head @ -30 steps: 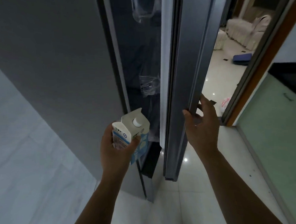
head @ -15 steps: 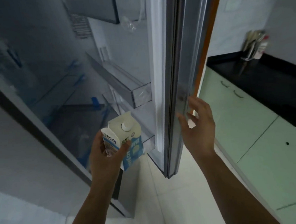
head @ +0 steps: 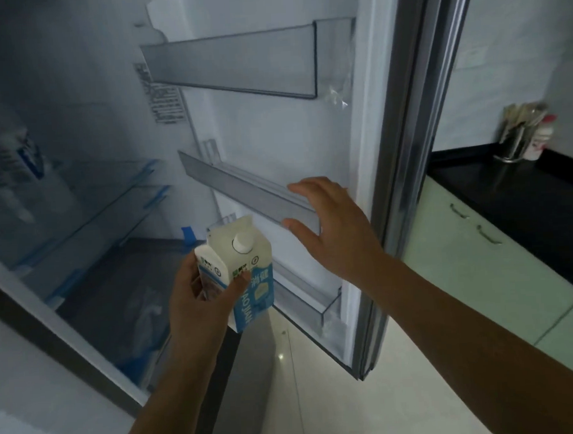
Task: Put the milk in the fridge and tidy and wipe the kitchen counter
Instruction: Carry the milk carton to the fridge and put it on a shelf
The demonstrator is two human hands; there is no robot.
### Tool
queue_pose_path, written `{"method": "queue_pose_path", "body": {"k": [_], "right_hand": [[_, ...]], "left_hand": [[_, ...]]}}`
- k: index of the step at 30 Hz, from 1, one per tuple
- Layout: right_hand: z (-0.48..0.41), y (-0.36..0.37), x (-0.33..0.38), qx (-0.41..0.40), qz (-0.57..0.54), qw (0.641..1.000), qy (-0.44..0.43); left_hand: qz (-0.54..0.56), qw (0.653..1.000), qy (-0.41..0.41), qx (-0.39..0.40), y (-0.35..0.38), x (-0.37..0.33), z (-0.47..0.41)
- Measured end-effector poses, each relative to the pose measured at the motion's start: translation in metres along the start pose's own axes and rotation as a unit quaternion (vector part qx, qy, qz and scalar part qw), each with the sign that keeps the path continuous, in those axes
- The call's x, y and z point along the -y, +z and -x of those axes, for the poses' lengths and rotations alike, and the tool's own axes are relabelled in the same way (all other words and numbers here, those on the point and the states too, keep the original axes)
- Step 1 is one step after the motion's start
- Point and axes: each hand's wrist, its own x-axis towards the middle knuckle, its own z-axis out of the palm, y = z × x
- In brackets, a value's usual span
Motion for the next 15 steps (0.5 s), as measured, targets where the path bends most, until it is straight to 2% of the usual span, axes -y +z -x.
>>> {"method": "queue_pose_path", "body": {"k": [5, 9, 15], "right_hand": [[-0.01, -0.006, -0.053, 0.019, 0.032, 0.999, -0.019], [-0.017, -0.019, -0.086, 0.034, 0.04, 0.999, -0.002], [-0.049, -0.021, -0.102, 0.081, 0.111, 0.99, 0.03]], "left_hand": [[0.002, 1.0, 0.007, -0.003, 0.015, -0.003, -0.023], [0.009, 1.0, 0.002, 0.014, 0.028, 0.003, -0.048], [0.03, 0.999, 0.013, 0.025, 0.043, 0.013, -0.095]]}}
